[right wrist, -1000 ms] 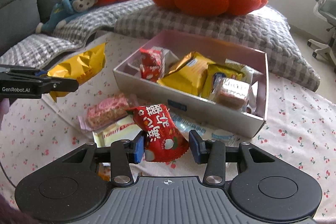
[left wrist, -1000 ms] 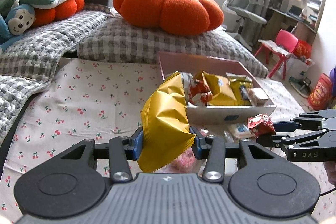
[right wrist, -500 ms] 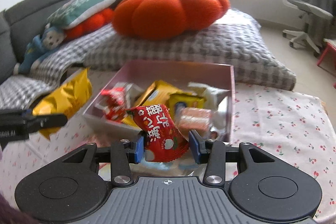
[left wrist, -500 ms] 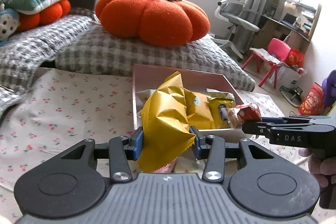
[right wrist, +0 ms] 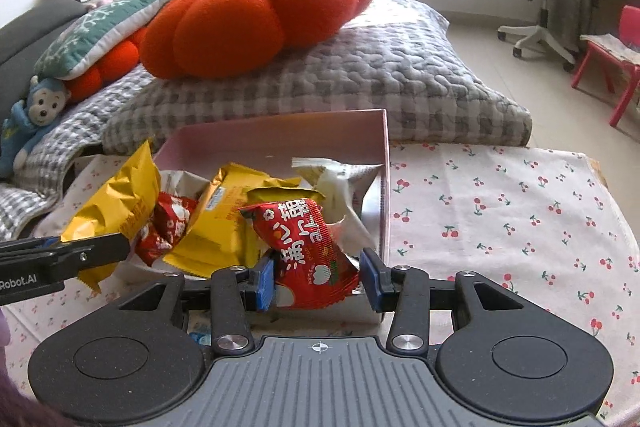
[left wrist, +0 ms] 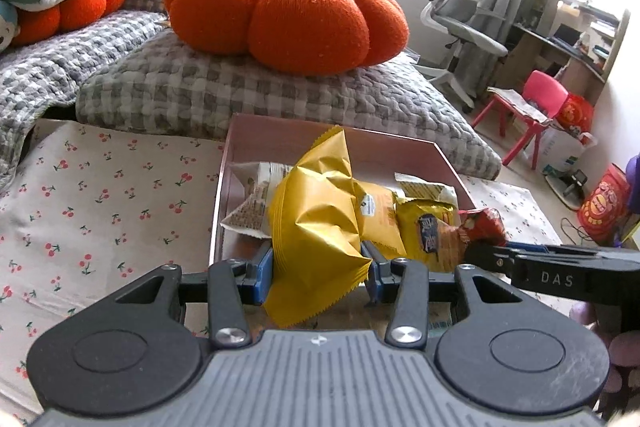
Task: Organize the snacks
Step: 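Lift the yellow bag and red candy bag and carry both over the box, then open both grippers to drop the yellow bag and candy bag into the box, then move both open tools back toward the remaining snacks on the sheet, then grasp the pink nougat pack with the left tool while the right grasps the orange-wrapped snack, then lift the pink nougat pack and orange snack and carry both over the box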
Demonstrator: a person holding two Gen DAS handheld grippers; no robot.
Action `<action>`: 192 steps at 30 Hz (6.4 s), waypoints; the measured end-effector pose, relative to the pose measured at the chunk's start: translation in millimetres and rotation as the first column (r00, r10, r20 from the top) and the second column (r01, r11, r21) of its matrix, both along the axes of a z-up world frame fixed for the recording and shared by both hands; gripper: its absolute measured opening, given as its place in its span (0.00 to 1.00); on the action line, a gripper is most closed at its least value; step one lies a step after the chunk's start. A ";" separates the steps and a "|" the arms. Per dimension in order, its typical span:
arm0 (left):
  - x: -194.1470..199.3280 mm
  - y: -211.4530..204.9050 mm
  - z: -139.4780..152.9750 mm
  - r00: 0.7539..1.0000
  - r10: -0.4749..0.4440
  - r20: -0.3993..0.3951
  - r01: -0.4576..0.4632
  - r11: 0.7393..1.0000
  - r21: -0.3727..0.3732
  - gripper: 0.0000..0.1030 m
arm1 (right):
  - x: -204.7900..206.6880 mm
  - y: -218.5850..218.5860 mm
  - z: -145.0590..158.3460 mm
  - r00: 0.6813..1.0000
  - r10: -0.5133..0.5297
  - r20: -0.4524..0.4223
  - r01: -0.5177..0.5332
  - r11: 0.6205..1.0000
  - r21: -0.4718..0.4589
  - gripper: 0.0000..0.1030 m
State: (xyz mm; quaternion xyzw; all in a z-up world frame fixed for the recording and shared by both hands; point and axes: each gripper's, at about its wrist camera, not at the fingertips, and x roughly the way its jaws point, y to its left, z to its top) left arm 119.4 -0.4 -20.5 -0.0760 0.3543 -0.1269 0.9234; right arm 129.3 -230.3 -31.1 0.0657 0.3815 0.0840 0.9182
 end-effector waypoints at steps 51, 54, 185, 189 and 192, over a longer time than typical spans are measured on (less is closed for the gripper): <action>8.4 -2.9 13.7 0.998 0.006 0.061 -0.010 0.998 0.066 0.81 | 11.6 -14.7 15.9 0.995 -0.084 0.046 0.079 0.993 0.089 0.62; 0.9 -5.8 17.3 0.998 -0.014 0.053 0.008 0.995 0.095 0.86 | 5.8 -15.9 21.5 0.996 -0.078 0.042 0.074 0.994 0.082 0.65; -54.1 35.8 -20.3 0.988 -0.104 -0.118 0.123 0.977 0.175 0.29 | -106.6 78.0 -11.1 0.880 0.474 -0.031 -0.467 0.852 -0.236 0.60; -57.9 32.1 -14.1 0.987 -0.107 -0.117 0.126 0.978 0.166 0.29 | -106.6 71.8 -7.2 0.893 0.449 -0.025 -0.442 0.867 -0.230 0.60; -60.6 29.1 -9.5 0.987 -0.111 -0.115 0.129 0.979 0.157 0.29 | -105.2 66.3 -4.5 0.904 0.427 -0.018 -0.420 0.880 -0.222 0.60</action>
